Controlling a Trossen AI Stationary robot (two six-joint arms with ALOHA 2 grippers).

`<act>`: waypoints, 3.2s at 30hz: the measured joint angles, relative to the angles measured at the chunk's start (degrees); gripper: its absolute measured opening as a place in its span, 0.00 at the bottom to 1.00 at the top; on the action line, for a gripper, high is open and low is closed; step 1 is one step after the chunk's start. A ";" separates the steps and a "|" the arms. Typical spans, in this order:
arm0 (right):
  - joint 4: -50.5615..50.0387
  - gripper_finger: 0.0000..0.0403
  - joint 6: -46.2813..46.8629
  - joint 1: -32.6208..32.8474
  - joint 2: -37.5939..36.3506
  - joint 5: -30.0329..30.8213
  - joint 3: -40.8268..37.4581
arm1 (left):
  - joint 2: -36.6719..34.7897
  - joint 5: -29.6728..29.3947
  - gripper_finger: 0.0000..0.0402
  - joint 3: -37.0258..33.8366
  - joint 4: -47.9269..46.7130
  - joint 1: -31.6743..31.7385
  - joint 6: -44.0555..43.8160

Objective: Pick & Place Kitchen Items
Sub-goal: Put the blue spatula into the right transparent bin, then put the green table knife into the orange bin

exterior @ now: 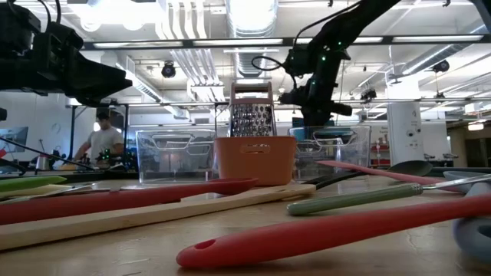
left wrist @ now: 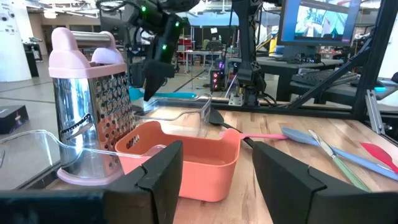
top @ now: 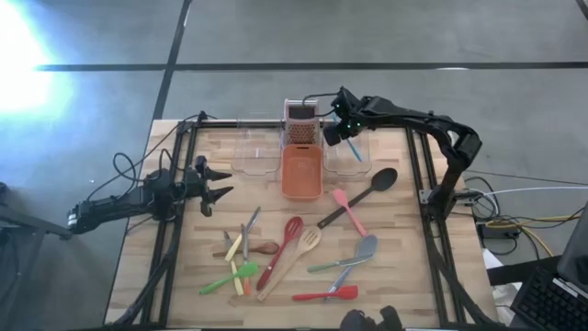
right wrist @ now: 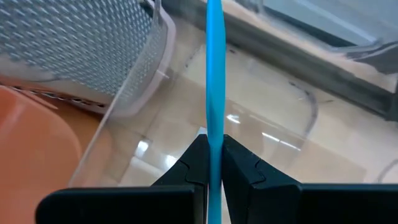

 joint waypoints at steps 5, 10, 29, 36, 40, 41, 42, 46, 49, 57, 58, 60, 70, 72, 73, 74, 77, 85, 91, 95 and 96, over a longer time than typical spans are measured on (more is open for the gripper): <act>0.25 0.04 -0.16 0.45 2.19 0.02 -0.10 | -0.02 0.00 0.49 0.00 0.00 0.00 0.00; 0.78 0.04 -0.50 1.10 3.78 0.02 -0.12 | -0.02 -0.02 0.49 0.00 0.00 0.00 0.00; 1.59 0.04 -0.24 1.82 4.61 0.02 -4.46 | 0.00 0.00 0.49 0.00 0.00 0.02 0.00; 3.93 0.04 0.15 1.84 4.61 -0.25 -6.08 | -0.02 -0.01 0.49 0.00 0.00 0.00 -0.01; 5.18 0.04 0.20 1.83 4.61 -1.28 -6.90 | 0.00 0.00 0.49 0.00 0.00 0.00 -0.02; 5.26 0.04 0.22 1.84 4.61 -1.33 -7.18 | 0.00 0.00 0.49 0.00 0.00 0.00 -0.02; 5.43 0.04 0.21 1.84 4.61 -1.38 -7.52 | -0.02 0.00 0.49 0.00 -0.01 0.01 -0.01; 6.64 0.04 0.25 1.84 4.61 -1.46 -8.44 | 0.00 0.00 0.49 0.00 -0.01 0.01 -0.01; 7.26 0.04 0.22 1.82 4.61 -1.46 -8.80 | -0.01 0.00 0.49 0.00 -0.01 0.02 -0.02; 7.87 0.06 -0.46 1.80 4.61 -1.01 -8.85 | -0.02 0.00 0.49 0.00 0.00 0.00 0.00; 7.91 0.07 -0.47 1.80 4.61 -1.01 -8.85 | -0.01 -0.01 0.49 0.00 -0.01 0.02 -0.01; 7.92 0.10 -0.47 1.80 4.61 -1.01 -8.85 | 0.00 0.00 0.49 0.00 0.00 0.00 -0.02; 7.11 0.26 -1.39 1.80 4.10 -0.98 -8.33 | -0.01 -0.01 0.49 0.00 0.00 0.01 -0.02; 6.44 0.29 -2.58 1.80 3.09 -0.98 -7.81 | -0.02 0.00 0.49 0.00 0.00 0.01 -0.01; 5.73 0.31 -2.98 1.80 2.45 -0.96 -7.42 | -0.02 -0.02 0.49 0.00 -0.01 0.00 -0.02; 5.24 0.32 -3.38 1.80 1.73 -0.94 -7.15 | 0.00 0.00 0.49 0.00 0.00 0.00 0.00; 3.37 0.34 -3.82 1.82 -0.49 -0.84 -6.11 | 0.00 -0.02 0.49 0.00 -0.01 0.01 -0.02; -1.34 0.36 -7.07 3.88 -9.65 -0.85 -5.61 | -0.02 0.00 0.49 0.00 0.00 0.02 -0.01; -2.72 0.32 -8.69 9.51 -17.63 -0.86 -5.61 | -0.02 -0.01 0.49 0.00 0.00 0.02 -0.01; -2.99 0.30 -9.41 16.05 -21.88 -1.04 -6.10 | -0.02 0.00 0.49 0.00 -0.02 0.00 -0.01; -2.99 0.30 -9.37 17.86 -22.67 -1.03 -6.28 | 0.00 0.00 0.49 0.00 0.00 0.00 0.00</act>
